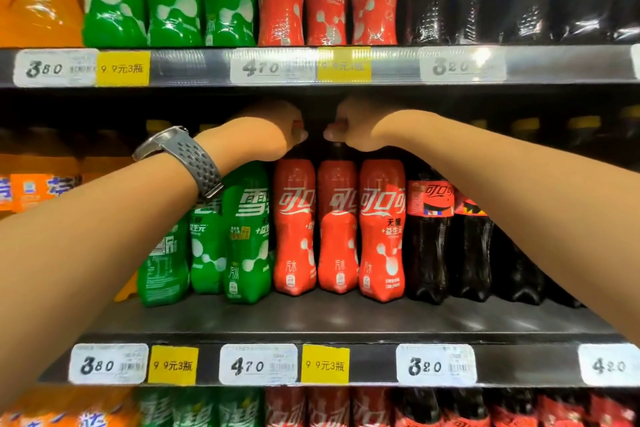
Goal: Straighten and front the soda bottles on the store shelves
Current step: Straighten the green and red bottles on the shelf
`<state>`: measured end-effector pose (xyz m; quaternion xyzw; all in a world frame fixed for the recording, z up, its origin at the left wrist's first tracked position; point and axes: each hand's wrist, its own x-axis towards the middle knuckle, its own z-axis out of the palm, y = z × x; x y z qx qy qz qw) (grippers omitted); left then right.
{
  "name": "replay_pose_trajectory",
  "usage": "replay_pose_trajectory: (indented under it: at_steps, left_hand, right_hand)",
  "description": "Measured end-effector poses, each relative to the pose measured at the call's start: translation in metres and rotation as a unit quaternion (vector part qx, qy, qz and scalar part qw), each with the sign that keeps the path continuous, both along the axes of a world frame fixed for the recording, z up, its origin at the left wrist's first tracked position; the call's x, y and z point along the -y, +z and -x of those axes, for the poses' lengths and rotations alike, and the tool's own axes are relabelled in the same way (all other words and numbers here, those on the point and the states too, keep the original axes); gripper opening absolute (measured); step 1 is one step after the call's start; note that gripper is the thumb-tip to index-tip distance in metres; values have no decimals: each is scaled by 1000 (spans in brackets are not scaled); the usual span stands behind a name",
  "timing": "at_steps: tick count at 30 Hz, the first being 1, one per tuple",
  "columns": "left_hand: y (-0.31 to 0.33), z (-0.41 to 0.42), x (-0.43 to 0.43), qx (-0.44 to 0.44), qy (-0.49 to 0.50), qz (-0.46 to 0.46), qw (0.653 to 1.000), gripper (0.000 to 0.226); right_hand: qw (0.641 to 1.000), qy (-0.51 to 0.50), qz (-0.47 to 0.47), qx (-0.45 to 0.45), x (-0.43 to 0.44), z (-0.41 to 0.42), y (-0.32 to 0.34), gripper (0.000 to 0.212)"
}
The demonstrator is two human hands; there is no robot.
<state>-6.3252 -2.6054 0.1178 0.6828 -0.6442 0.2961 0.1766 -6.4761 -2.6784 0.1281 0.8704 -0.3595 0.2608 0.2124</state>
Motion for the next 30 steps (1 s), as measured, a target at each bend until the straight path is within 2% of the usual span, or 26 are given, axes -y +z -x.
replay_pose_trajectory:
  at_steps: [6,16,30]
  left_hand:
    - [2,-2,-5,-4,11,-16,1000,19]
    - [6,-14,-5,-64,-53,-30,996,27]
    - [11,-21,-2,-21,-107,-43,993,31]
  right_hand:
    - [999,36,33,10,4,3,-1,43]
    - [997,69,11,22,3,6,-4,38]
    - [998,58,-21,-6,-9,12,1,42]
